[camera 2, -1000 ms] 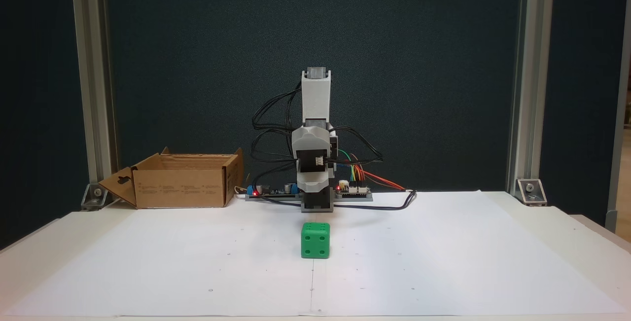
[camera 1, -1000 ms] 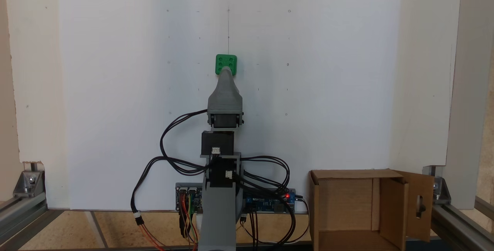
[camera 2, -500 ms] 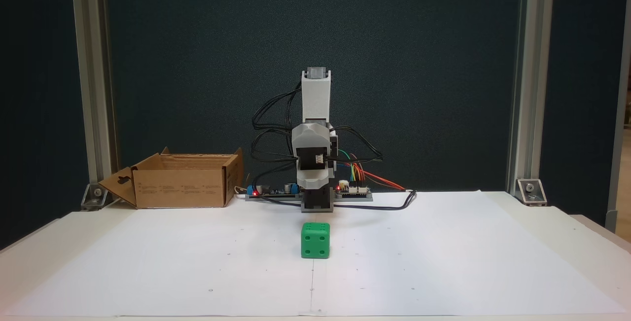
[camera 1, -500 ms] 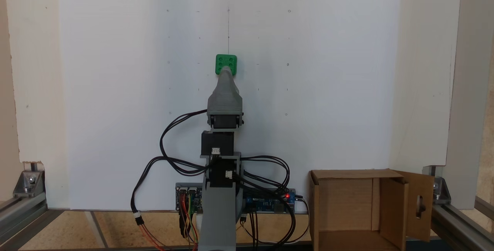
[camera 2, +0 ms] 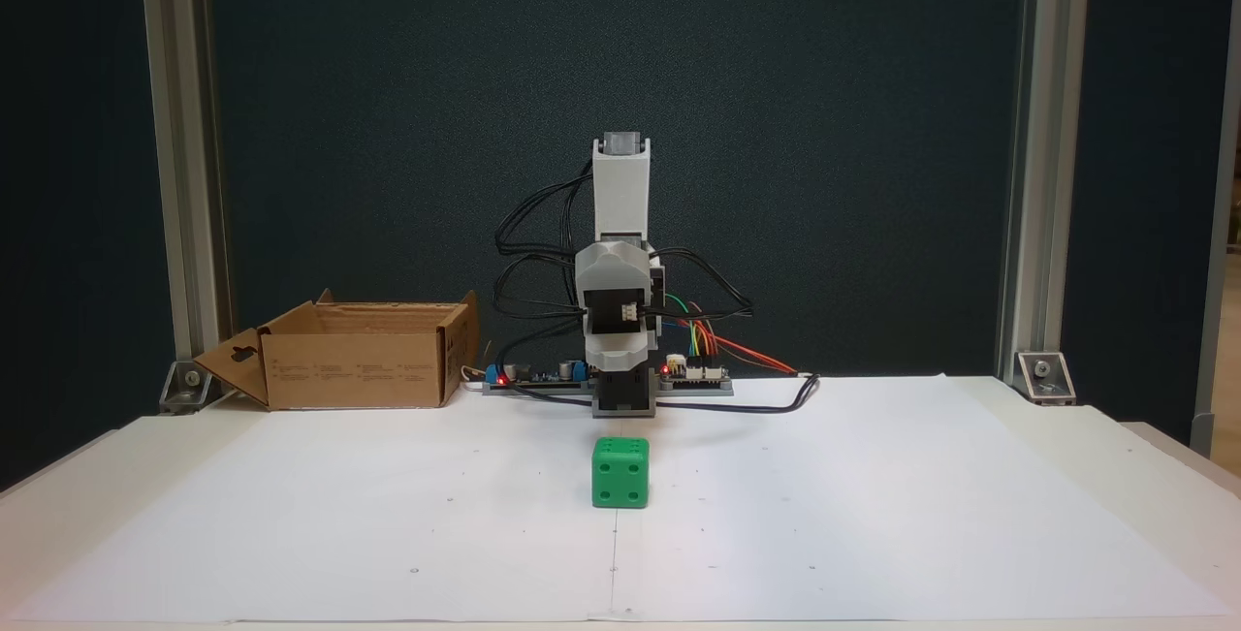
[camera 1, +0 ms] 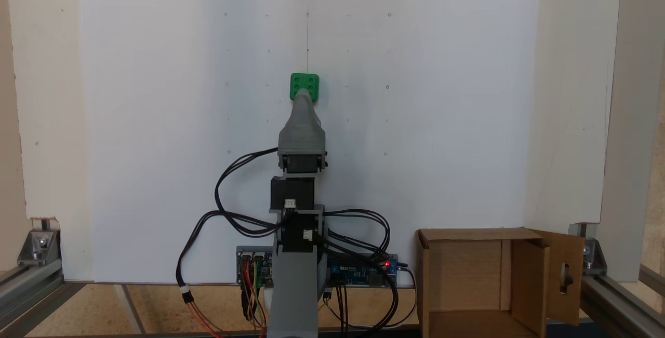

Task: Grasp a green dice and put it in the bin.

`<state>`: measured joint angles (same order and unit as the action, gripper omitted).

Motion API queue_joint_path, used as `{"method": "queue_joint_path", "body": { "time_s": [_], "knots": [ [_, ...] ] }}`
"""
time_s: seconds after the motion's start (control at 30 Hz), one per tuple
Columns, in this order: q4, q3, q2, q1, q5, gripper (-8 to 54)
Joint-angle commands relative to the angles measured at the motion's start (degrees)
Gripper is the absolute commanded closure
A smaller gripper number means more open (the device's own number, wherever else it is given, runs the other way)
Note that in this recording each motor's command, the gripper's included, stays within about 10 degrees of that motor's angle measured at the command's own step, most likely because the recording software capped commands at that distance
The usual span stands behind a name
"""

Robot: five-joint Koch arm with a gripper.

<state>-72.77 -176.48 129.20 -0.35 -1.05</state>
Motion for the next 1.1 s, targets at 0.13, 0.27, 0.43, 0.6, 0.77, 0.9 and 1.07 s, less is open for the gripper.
{"method": "queue_joint_path", "body": {
  "time_s": [0.13,0.27,0.43,0.6,0.77,0.9,1.07],
  "knots": [
    [-4.1,-2.6,6.4,-0.4,2.2,1.7],
    [-3.5,0.4,6.4,-0.6,2.3,2.5],
    [10.7,8.1,6.3,-1.0,2.2,2.5],
    [30.2,19.3,6.3,-0.4,2.2,2.2],
    [49.6,30.9,6.2,-0.1,2.1,2.1],
    [64.9,38.7,6.2,-0.6,0.8,2.3],
    [84.2,50.5,3.9,-0.5,0.5,2.5]
  ]
}}
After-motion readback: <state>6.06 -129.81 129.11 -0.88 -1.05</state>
